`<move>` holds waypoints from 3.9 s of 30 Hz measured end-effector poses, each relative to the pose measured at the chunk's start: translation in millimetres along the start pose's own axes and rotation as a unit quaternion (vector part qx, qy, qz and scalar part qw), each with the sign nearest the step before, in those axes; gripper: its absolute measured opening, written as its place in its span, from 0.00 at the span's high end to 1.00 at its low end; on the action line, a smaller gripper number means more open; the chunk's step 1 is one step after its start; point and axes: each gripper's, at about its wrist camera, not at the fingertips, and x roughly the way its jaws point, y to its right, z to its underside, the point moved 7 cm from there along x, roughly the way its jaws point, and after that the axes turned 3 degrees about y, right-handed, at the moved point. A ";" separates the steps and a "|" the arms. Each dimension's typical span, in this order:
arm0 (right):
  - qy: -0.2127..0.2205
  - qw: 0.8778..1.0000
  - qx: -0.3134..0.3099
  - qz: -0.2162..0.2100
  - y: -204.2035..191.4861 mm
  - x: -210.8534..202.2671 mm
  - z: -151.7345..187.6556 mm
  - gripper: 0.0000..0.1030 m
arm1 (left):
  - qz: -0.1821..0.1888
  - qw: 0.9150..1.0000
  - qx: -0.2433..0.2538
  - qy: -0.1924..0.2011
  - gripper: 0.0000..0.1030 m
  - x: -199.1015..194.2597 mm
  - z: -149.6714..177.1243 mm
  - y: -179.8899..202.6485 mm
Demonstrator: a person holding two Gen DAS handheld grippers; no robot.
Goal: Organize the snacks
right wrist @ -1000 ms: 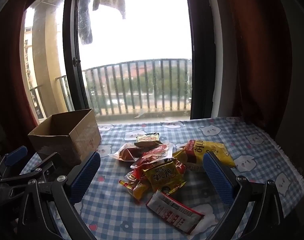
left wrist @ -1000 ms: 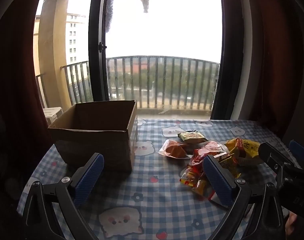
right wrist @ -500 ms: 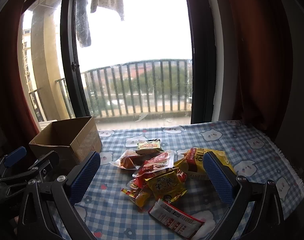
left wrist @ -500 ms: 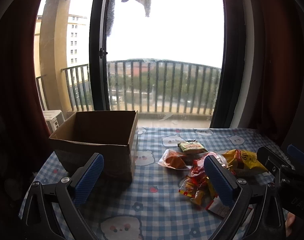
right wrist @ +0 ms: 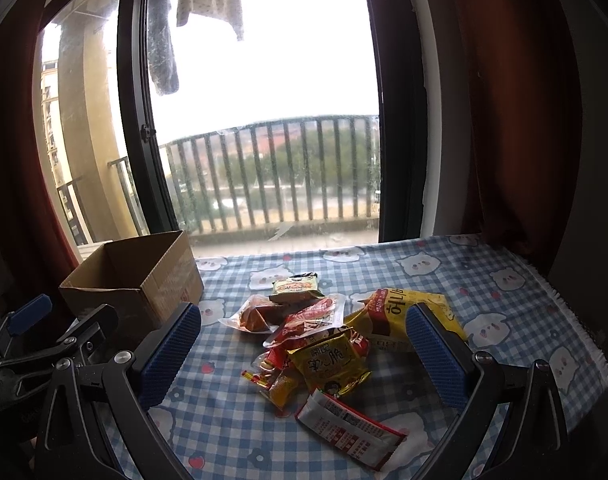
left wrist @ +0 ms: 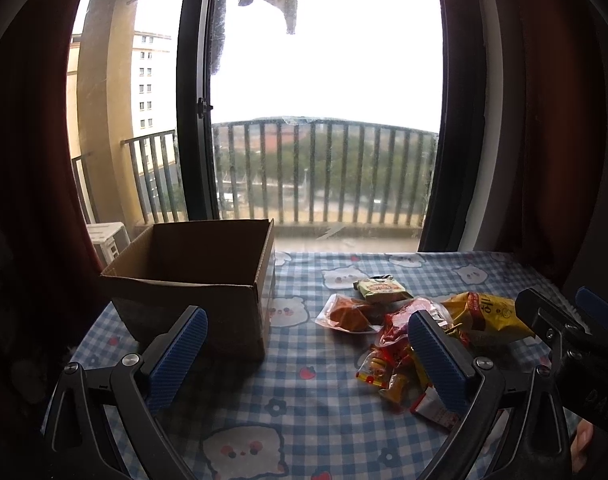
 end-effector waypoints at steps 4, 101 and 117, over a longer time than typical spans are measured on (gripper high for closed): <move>0.001 1.000 0.001 0.004 1.7 -3.3 1.1 0.00 | 0.001 1.000 0.000 -0.001 0.02 -3.3 2.5 0.6; -0.124 0.992 0.019 -0.006 60.3 128.5 112.1 0.00 | 0.051 0.984 0.075 -0.152 0.09 145.7 130.2 102.9; -0.150 0.989 -0.015 -0.002 36.6 173.2 127.4 0.13 | 0.076 0.977 0.090 -0.176 0.40 168.5 148.5 107.9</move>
